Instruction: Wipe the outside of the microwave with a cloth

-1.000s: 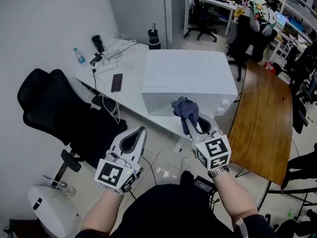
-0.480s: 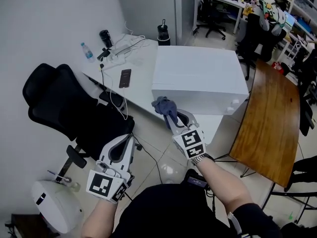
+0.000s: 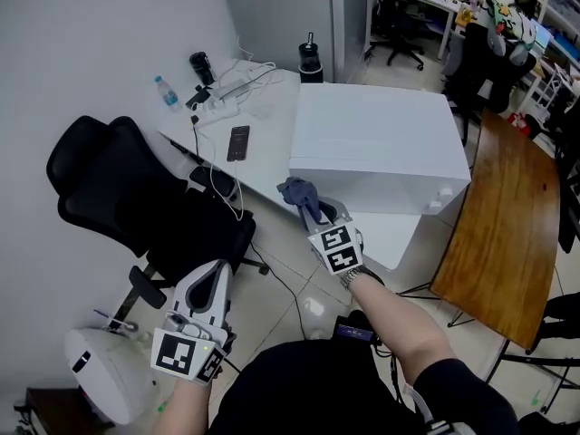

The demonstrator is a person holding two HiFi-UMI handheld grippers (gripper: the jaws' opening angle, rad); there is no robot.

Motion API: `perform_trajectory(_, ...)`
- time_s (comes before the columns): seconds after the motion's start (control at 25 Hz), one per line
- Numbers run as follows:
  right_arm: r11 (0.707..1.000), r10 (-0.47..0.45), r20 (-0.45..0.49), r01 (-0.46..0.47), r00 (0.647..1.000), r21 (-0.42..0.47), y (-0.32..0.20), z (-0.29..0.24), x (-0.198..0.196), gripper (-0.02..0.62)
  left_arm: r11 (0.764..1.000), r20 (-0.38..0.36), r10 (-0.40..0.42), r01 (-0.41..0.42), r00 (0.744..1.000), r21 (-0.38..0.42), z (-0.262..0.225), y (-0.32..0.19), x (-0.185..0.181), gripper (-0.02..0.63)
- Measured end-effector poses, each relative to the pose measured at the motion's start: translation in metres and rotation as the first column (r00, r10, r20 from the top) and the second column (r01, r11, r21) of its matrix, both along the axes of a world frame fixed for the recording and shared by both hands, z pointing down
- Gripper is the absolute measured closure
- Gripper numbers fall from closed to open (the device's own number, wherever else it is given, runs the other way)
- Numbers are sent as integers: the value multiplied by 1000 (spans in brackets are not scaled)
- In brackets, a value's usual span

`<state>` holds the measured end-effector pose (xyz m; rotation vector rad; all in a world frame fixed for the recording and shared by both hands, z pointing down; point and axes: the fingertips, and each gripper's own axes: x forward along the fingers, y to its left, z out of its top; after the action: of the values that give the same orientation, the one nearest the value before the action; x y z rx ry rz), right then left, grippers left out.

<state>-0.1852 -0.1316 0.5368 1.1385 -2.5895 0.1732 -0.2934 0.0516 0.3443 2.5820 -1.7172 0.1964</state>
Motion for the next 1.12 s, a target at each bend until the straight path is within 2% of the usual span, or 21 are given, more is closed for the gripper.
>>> perform_trajectory(0.24,997,55,-18,-56,998,-56,-23,19,4,522,1000,7,-24,24,1000,-8,1,-3,-12,601)
perform_trajectory(0.48,990,122,-17,-123,992,-72,-28,20,29,523,1000,6,-1,1,1000,0,0,-7,-6,601)
perform_trajectory(1.12,948,305,-55,-308,951,-74,-23,15,132,523,993,-27,121,-121,992,10,0,-16,35,601)
